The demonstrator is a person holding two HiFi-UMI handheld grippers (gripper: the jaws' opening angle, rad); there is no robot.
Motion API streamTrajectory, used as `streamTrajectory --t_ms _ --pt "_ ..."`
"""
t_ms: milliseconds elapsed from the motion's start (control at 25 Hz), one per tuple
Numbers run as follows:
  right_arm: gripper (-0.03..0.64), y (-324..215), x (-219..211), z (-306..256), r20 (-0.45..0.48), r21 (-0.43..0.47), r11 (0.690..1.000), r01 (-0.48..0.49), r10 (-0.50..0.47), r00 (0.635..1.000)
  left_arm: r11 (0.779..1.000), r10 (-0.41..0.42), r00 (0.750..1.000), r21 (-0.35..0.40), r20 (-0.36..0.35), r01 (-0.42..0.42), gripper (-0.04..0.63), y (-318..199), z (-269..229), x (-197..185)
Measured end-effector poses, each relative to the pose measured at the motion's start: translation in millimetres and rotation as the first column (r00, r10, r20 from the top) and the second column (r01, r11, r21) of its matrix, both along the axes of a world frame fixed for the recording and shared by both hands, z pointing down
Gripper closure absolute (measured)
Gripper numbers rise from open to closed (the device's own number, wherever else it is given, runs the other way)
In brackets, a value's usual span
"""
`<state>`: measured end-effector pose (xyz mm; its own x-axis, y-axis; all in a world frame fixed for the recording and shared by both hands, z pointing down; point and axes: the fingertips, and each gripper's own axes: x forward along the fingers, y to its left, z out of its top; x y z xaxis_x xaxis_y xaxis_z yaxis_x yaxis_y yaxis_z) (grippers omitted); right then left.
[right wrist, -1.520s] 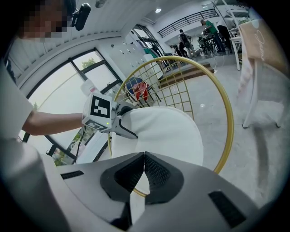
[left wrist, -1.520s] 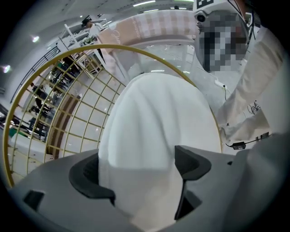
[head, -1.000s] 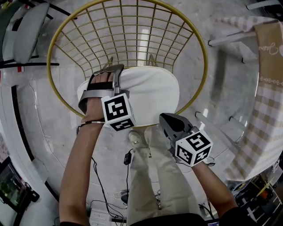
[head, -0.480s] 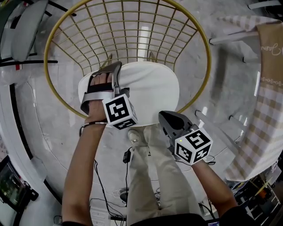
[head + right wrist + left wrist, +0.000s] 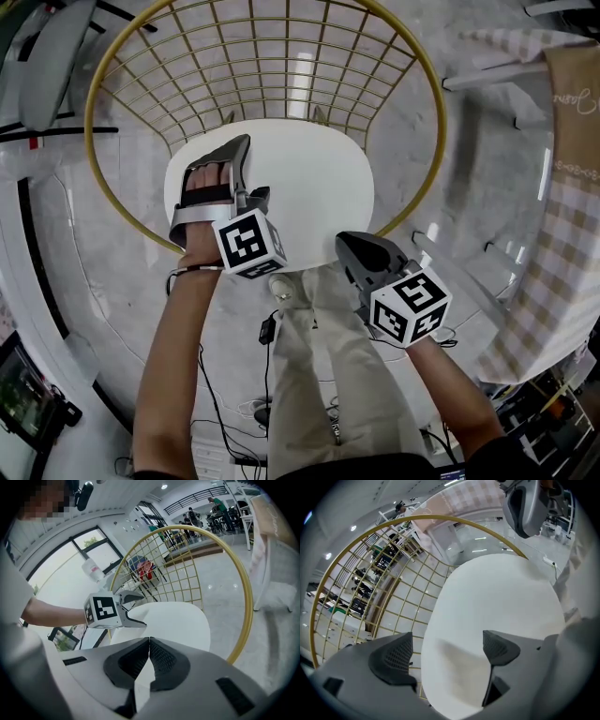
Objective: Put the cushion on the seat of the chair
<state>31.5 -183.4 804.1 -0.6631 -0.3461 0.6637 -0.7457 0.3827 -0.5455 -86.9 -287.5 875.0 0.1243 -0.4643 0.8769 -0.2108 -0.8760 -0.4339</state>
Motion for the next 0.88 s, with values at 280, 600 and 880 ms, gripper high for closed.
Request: streamTrajectory --t_ms 280,600,880 --pt "0.598 2.1 0.3 2.0 -0.002 0.0 1.0 0.0 0.0 1.0 1.0 -0.005 1.0 -0.003 -0.007 0.005 0.135 2.8 -0.3 1.4" --pt "0.598 3.7 -3.4 0.0 0.0 0.002 1.0 0.006 -0.006 1.0 0.999 -0.038 0.999 -0.024 -0.03 0.037 0.14 8.1 -3.4 -0.8" --pt "0.598 -1.5 -3.1 -13.3 -0.008 0.03 1.0 0.01 -0.01 1.0 0.998 -0.048 0.995 0.042 -0.091 0.052 0.37 5.4 -33.3 0.3"
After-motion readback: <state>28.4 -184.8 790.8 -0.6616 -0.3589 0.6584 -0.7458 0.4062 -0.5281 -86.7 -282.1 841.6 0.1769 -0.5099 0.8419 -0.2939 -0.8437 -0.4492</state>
